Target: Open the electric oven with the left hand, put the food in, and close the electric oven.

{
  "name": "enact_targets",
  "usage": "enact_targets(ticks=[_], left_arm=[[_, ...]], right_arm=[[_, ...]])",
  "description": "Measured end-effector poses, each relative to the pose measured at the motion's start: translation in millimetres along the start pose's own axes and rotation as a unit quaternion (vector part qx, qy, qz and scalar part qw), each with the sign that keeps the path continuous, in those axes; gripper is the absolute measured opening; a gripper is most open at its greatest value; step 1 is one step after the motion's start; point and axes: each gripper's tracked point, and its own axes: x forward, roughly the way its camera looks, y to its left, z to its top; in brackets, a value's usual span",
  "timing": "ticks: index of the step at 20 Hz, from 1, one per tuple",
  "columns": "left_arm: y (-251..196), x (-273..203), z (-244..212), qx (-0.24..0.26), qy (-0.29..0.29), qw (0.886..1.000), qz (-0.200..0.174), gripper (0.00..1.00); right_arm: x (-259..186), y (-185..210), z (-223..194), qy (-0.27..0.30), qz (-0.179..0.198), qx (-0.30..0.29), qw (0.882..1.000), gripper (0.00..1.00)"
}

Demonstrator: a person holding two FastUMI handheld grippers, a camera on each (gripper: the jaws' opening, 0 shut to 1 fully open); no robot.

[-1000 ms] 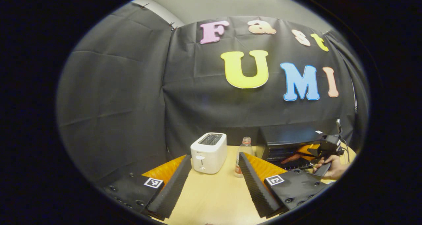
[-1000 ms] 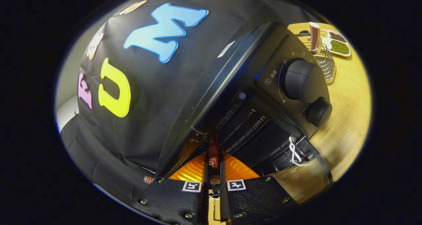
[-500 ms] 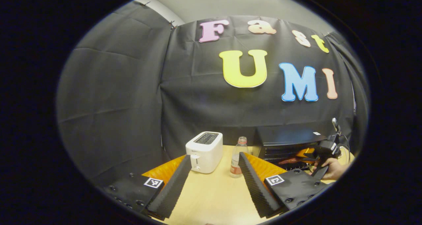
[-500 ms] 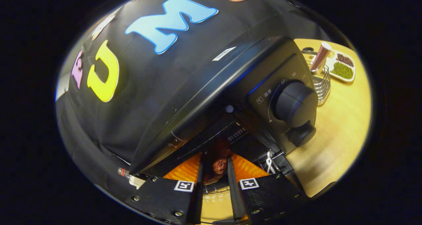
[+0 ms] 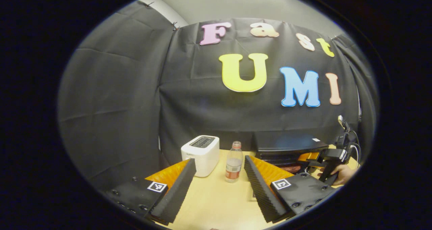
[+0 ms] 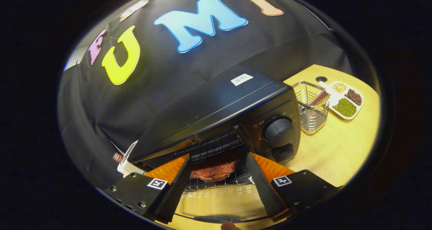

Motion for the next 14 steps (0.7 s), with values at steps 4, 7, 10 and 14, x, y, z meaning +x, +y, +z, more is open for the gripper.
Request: enact_targets(ticks=[4, 7, 10, 14], left_arm=[[-30.3, -5.0, 1.1, -0.001, -0.001, 1.0, -0.021, 0.97], [-53.9, -9.3, 0.9, 0.003, -0.001, 0.999, -0.038, 0.97], [-74.2, -12.7, -2.6, 0.003, 0.002, 0.999, -0.053, 1.0], [-95.9, -15.5, -14.7, 0.007, 0.012, 0.997, -0.071, 0.95]], right_arm=[[-42.7, 1.8, 19.7, -0.028, 0.014, -0.046, 0.998, 0.98], [-74.9, 2.0, 38.6, -0.054, 0.024, -0.075, 0.995, 0.98], [-104.6, -6.6, 53.8, -0.076, 0.021, -0.114, 0.99, 0.97], [-144.6, -17.0, 68.7, -0.104, 0.013, -0.149, 0.983, 0.98]])
